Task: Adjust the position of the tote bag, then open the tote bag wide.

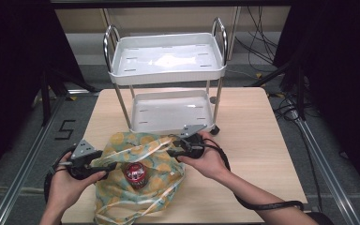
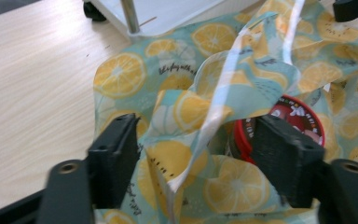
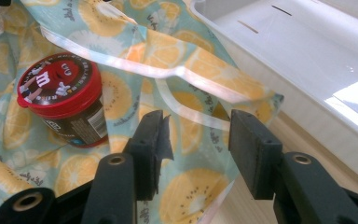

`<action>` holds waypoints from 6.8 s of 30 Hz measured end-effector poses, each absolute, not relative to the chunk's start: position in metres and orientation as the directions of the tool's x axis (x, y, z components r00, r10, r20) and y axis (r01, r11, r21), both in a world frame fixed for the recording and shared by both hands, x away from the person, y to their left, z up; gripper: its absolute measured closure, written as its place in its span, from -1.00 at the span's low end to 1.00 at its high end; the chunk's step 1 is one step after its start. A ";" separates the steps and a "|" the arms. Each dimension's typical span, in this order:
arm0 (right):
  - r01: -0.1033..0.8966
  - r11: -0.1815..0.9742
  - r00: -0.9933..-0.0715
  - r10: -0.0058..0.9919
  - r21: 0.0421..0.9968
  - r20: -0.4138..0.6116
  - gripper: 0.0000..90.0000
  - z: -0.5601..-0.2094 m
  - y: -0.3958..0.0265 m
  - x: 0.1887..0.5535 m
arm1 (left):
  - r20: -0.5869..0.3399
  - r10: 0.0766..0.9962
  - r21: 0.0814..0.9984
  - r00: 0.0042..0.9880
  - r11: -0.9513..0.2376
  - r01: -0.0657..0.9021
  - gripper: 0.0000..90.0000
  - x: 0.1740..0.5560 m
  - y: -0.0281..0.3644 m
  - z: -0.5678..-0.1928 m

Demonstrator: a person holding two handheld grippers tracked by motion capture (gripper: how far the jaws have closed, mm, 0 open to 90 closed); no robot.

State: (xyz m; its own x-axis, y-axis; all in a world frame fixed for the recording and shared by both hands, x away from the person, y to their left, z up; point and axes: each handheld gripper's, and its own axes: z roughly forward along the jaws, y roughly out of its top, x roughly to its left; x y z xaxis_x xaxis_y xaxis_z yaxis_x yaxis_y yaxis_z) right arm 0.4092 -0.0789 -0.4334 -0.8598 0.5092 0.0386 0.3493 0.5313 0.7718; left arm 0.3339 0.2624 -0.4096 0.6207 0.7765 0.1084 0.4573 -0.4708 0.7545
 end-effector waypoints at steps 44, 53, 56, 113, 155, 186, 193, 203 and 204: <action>0.322 0.535 -0.863 0.506 0.781 0.009 0.37 -0.423 -0.099 0.405 | 0.075 0.806 0.702 0.587 -0.461 0.543 0.76 0.360 0.248 -0.429; 0.330 0.516 -0.844 0.536 0.790 0.003 0.36 -0.422 -0.117 0.410 | 0.050 0.828 0.698 0.559 -0.429 0.574 0.52 0.367 0.249 -0.439; 0.345 0.511 -0.840 0.542 0.787 0.016 0.35 -0.422 -0.122 0.409 | 0.073 0.817 0.727 0.572 -0.436 0.530 0.07 0.359 0.252 -0.428; 0.439 0.373 -0.692 0.720 0.817 0.043 0.31 -0.435 -0.229 0.403 | 0.146 0.761 0.716 0.632 -0.522 0.464 -0.41 0.319 0.189 -0.441; 0.478 0.391 -0.701 0.709 0.787 0.073 0.28 -0.443 -0.225 0.402 | 0.017 0.818 0.687 0.575 -0.428 0.588 -0.46 0.331 0.176 -0.476; 0.486 0.386 -0.699 0.710 0.784 0.083 0.28 -0.445 -0.223 0.401 | 0.047 0.803 0.702 0.595 -0.450 0.552 -0.44 0.331 0.174 -0.477; 0.491 0.393 -0.699 0.711 0.778 0.082 0.28 -0.445 -0.224 0.401 | 0.049 0.792 0.716 0.609 -0.453 0.531 -0.44 0.329 0.171 -0.471; 0.474 0.382 -0.697 0.713 0.793 0.073 0.28 -0.445 -0.226 0.402 | 0.047 0.786 0.735 0.617 -0.446 0.511 -0.43 0.324 0.170 -0.460; 0.487 0.387 -0.698 0.711 0.783 0.082 0.28 -0.443 -0.227 0.401 | 0.059 0.782 0.728 0.621 -0.460 0.509 -0.43 0.324 0.171 -0.458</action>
